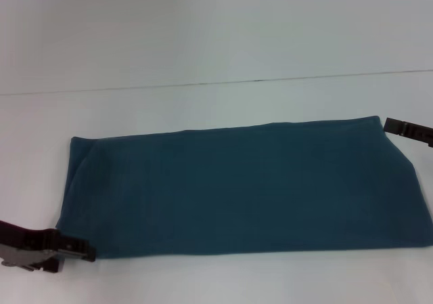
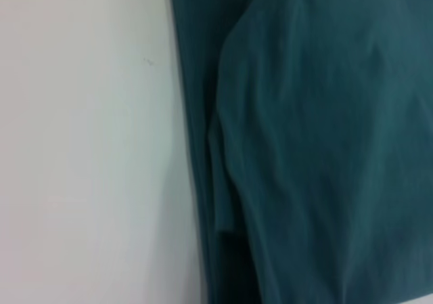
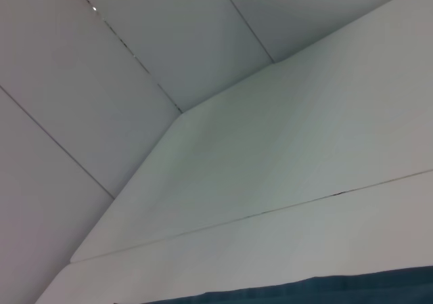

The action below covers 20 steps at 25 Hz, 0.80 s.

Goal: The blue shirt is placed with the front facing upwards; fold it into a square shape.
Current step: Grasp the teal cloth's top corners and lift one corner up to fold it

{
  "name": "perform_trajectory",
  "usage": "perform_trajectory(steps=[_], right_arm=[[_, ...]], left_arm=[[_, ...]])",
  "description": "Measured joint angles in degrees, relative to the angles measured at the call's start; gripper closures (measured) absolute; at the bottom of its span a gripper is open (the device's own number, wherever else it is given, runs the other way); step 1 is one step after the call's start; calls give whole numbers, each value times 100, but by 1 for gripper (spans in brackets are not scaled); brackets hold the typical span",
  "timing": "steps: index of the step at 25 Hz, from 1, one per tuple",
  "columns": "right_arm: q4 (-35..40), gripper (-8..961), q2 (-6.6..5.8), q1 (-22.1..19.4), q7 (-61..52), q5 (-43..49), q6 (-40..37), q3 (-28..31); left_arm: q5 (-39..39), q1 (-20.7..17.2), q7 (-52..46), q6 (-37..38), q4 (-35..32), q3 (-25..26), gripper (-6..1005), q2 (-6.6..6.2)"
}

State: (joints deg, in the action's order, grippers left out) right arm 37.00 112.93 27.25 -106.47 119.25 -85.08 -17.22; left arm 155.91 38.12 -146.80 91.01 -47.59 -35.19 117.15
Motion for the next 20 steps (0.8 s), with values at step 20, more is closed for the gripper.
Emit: perform_trajectory(steps=[20], right_arm=[[0, 409, 0, 21, -6, -24, -13, 0]], left_arm=[[-32, 184, 0, -396, 249, -23, 95, -26]])
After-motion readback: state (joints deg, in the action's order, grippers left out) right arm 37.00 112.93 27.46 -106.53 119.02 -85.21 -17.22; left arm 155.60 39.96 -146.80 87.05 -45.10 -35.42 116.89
